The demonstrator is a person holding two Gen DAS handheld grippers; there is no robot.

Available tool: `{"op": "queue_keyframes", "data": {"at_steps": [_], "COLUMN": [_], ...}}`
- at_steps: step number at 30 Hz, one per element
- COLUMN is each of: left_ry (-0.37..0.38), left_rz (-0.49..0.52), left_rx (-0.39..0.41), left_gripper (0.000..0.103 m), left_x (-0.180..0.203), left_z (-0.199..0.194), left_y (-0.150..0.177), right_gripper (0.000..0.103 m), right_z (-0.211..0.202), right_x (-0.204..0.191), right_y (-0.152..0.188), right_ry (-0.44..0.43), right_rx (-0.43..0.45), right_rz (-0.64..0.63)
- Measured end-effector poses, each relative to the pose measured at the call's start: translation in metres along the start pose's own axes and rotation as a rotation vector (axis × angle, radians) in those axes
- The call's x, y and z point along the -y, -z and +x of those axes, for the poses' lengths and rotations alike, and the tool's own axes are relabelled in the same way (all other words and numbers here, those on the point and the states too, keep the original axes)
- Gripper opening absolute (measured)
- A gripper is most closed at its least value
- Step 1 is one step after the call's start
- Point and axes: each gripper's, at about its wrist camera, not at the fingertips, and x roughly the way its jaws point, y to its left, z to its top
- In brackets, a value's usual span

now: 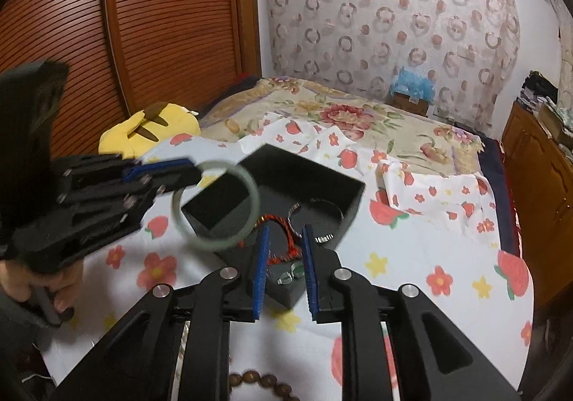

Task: Organize jewelry
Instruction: 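Carry the necklace to the black box and open the right gripper while the left carries the bangle, then open the left gripper to drop the jade bangle into the black box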

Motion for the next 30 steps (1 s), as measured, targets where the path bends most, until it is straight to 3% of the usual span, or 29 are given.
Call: {"op": "queue_keyframes", "data": {"at_steps": [9,12,13,23,27,30], "left_ry": [0.012,0.023,0.025,0.029,0.033,0.031], "left_rz": [-0.007,0.0,0.005,0.056,0.052,0.048], "left_rx": [-0.047,-0.048,-0.043,-0.043,-0.055,-0.064], "left_gripper": [0.008,0.015,0.02,0.029,0.034,0.042], "left_x": [0.006,0.008,0.01,0.014,0.01,0.006], "left_z": [0.033,0.033,0.03,-0.018,-0.042,-0.059], "left_y": [-0.01,-0.009,-0.009,0.026,0.053,0.073], "right_gripper": [0.021,0.02,0.02,0.021,0.03,0.03], "right_z": [-0.012,-0.011,-0.01,-0.03,-0.05,-0.063], "right_x": [0.005,0.005,0.006,-0.006,-0.019,-0.026], "right_y": [0.042,0.056,0.06,0.098,0.117,0.129], "right_ry": [0.009,0.007,0.007,0.001,0.0,-0.008], "right_rx": [-0.041,-0.06,-0.067,-0.064,-0.038,-0.027], "right_rz": [-0.021,-0.02,-0.017,0.013,0.028,0.05]}}
